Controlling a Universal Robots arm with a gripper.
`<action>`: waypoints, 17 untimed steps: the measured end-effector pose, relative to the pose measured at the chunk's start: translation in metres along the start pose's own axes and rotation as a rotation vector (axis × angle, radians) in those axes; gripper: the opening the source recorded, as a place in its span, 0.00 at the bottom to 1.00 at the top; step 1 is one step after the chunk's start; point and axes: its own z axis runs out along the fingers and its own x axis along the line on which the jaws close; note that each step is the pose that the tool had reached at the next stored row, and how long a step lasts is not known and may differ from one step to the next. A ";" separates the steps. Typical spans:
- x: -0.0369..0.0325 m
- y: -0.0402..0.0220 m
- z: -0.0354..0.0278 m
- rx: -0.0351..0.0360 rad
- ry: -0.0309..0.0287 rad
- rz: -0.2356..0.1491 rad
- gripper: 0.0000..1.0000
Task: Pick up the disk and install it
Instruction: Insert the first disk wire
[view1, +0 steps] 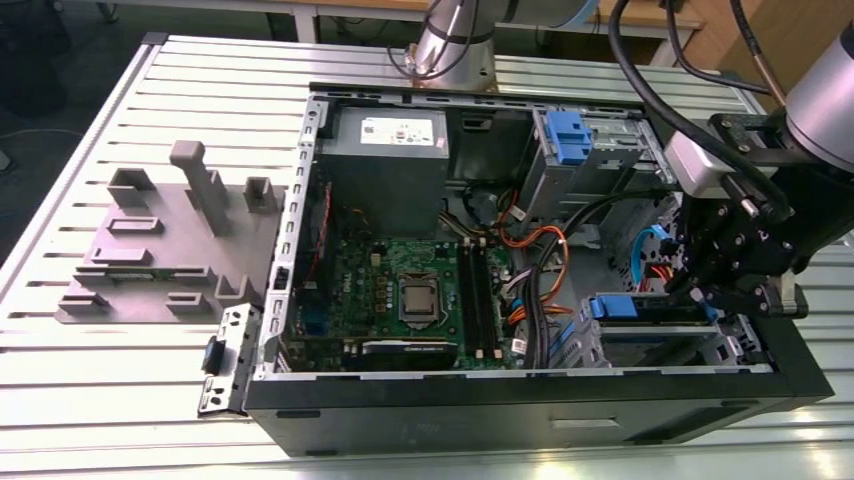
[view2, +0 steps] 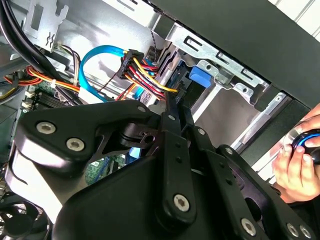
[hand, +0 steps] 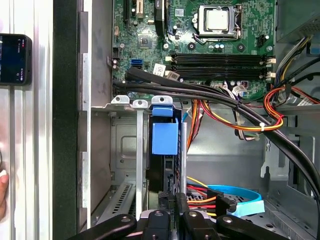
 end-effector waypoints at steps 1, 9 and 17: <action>0.0000 0.0000 0.0000 0.0001 0.0000 0.000 0.17; 0.0000 0.0000 -0.0025 0.0036 -0.0009 -0.001 0.17; 0.0001 0.0016 -0.0022 0.0057 -0.0061 0.008 0.17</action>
